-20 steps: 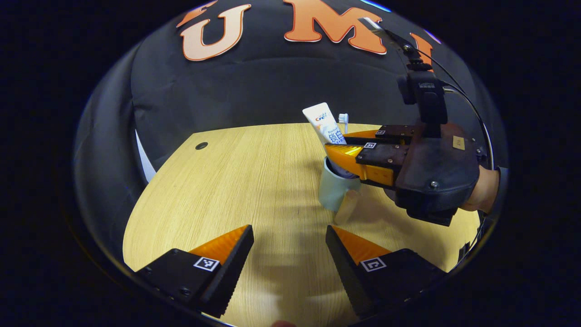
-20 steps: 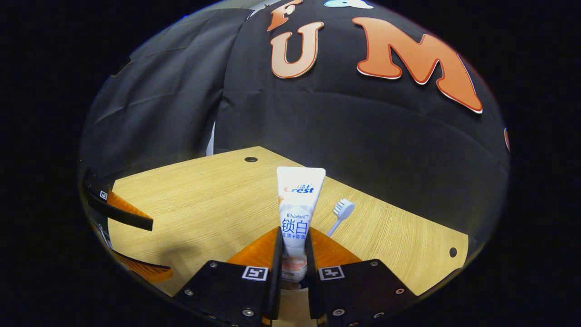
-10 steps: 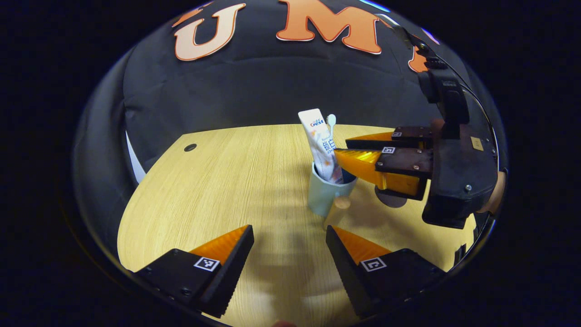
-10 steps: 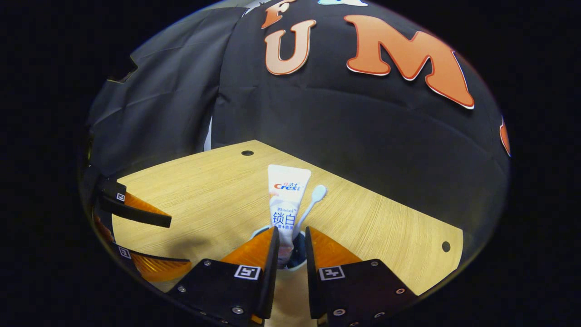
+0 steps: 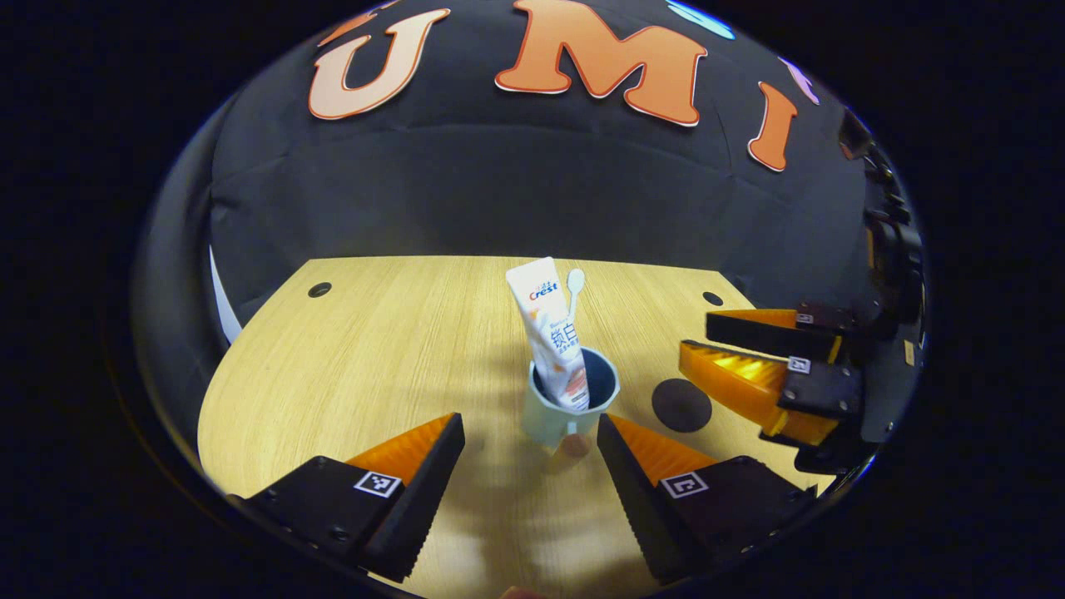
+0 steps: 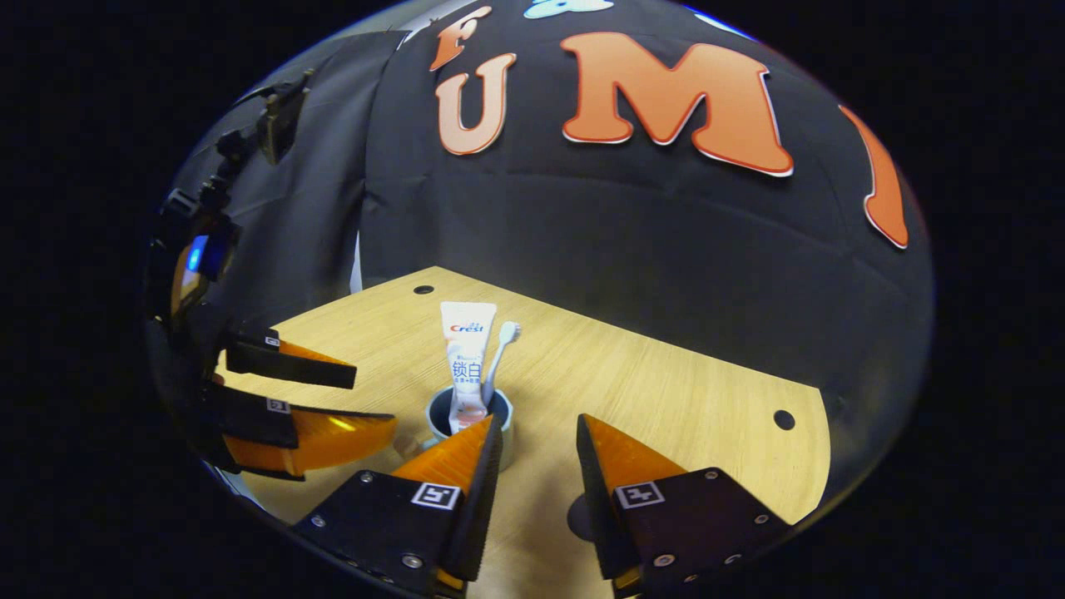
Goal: Put the toothbrush and toothpaste on the desktop into the cup, then pick up the cup and place it on the coaster on the desktop.
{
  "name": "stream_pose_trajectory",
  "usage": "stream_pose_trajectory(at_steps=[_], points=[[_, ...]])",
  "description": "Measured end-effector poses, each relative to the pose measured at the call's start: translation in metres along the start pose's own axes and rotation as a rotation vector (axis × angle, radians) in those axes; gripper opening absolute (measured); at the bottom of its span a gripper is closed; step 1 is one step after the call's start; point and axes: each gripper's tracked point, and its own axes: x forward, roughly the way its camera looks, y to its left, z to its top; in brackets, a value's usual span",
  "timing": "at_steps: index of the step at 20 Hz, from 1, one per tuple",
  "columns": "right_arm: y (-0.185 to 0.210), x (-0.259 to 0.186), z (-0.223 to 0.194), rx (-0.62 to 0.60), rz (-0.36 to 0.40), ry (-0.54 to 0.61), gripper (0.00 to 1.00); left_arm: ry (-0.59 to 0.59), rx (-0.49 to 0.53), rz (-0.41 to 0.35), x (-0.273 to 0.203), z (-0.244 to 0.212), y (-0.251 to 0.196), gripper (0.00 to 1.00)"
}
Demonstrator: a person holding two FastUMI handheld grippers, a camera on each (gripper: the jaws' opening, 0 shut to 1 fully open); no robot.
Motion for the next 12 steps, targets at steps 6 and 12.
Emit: stream_pose_trajectory(at_steps=[6, 12], points=[[-0.031, -0.036, -0.003, 0.058, -0.076, -0.027, 0.77, 0.178, -0.002, -0.014, 0.028, -0.029, -0.015, 0.97], [-0.048, -0.060, -0.021, 0.105, -0.124, -0.009, 0.79, 0.338, -0.051, 0.001, 0.045, -0.046, -0.010, 0.97]])
